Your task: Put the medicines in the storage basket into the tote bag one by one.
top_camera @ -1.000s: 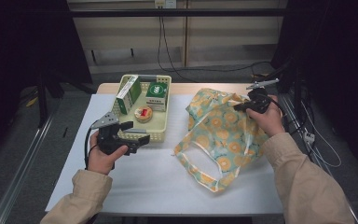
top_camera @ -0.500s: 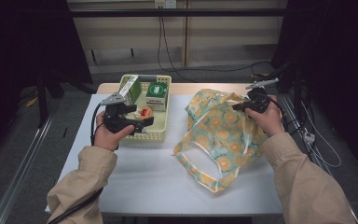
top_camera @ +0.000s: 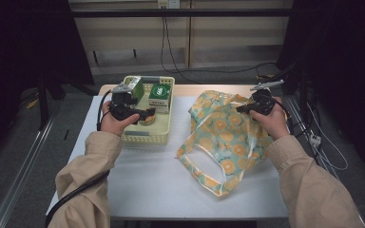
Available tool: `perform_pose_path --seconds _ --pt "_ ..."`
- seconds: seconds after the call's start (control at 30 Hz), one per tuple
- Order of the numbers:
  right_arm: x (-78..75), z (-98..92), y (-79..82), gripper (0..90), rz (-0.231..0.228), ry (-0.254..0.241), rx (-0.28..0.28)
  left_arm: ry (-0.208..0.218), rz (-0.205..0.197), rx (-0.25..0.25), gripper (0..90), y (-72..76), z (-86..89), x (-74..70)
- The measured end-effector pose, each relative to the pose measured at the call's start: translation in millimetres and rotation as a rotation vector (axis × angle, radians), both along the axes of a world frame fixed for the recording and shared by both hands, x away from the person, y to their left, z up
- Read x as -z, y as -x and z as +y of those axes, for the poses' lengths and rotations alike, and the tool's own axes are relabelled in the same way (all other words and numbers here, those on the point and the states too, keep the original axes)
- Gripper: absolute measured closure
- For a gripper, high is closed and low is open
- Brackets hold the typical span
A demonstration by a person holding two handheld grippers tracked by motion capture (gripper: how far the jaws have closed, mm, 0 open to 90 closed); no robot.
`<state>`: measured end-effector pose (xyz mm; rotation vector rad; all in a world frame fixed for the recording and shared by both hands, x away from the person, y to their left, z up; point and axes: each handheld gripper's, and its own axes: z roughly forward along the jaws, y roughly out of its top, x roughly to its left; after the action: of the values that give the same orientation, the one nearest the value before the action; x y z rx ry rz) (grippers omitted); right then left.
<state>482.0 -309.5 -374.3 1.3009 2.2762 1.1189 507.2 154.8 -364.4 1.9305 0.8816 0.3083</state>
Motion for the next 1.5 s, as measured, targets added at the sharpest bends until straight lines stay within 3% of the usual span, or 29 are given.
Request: perform_pose_path --seconds 0.2,0.27,0.37,0.53,0.6,0.7,0.73,0.8,0.87,0.93,1.03,1.23,1.27,1.37,1.5 --pt "0.3 1.9 -0.4 90.0 0.003 -0.005 -0.001 -0.065 0.025 -0.015 5.6 -19.7 -5.7 15.3" --pt "0.6 3.0 -0.8 90.0 0.005 -0.007 -0.003 -0.075 0.068 -0.022 6.8 -26.1 -9.0 17.3" --pt "1.6 4.4 -1.4 90.0 0.007 -0.009 -0.008 -0.069 0.029 -0.013 6.8 -33.0 -12.5 15.6" --pt "2.0 3.8 -2.0 90.0 0.006 -0.015 -0.01 -0.148 0.046 -0.011 6.5 -44.8 -18.2 21.0" --pt "1.9 2.8 -2.3 90.0 0.007 -0.02 -0.008 -0.204 0.045 -0.014 6.7 -49.1 -20.8 28.1" --pt "2.4 2.5 -2.8 90.0 0.01 -0.02 -0.005 -0.24 0.083 -0.007 7.2 -56.2 -23.4 42.5" --pt "2.6 2.7 -3.0 90.0 0.01 -0.019 -0.006 -0.245 0.085 -0.031 7.4 -56.8 -25.6 47.5" --pt "3.0 3.2 -3.3 90.0 0.013 -0.02 -0.007 -0.268 0.099 -0.016 7.6 -61.2 -24.8 55.5" --pt "3.7 4.2 -3.7 90.0 0.015 -0.022 -0.01 -0.264 0.111 -0.037 7.6 -63.8 -24.9 62.4" --pt "4.8 5.3 -4.4 90.0 0.018 -0.02 -0.015 -0.28 0.122 -0.053 8.8 -65.9 -24.5 66.6" --pt "6.5 6.2 -5.8 90.0 0.019 -0.024 -0.018 -0.343 0.138 -0.055 11.2 -67.8 -26.5 70.4" --pt "9.0 6.2 -6.7 90.0 0.025 -0.028 -0.015 -0.421 0.209 -0.051 15.3 -69.2 -27.9 78.0" --pt "8.5 6.2 -6.5 90.0 0.023 -0.028 -0.016 -0.415 0.229 -0.056 17.5 -68.8 -28.7 79.1" --pt "6.3 6.3 -5.6 90.0 0.018 -0.027 -0.018 -0.427 0.239 -0.08 20.3 -69.3 -28.1 75.8" --pt "4.3 5.2 -4.0 90.0 0.016 -0.025 -0.016 -0.356 0.212 -0.106 20.5 -67.9 -24.8 65.0"
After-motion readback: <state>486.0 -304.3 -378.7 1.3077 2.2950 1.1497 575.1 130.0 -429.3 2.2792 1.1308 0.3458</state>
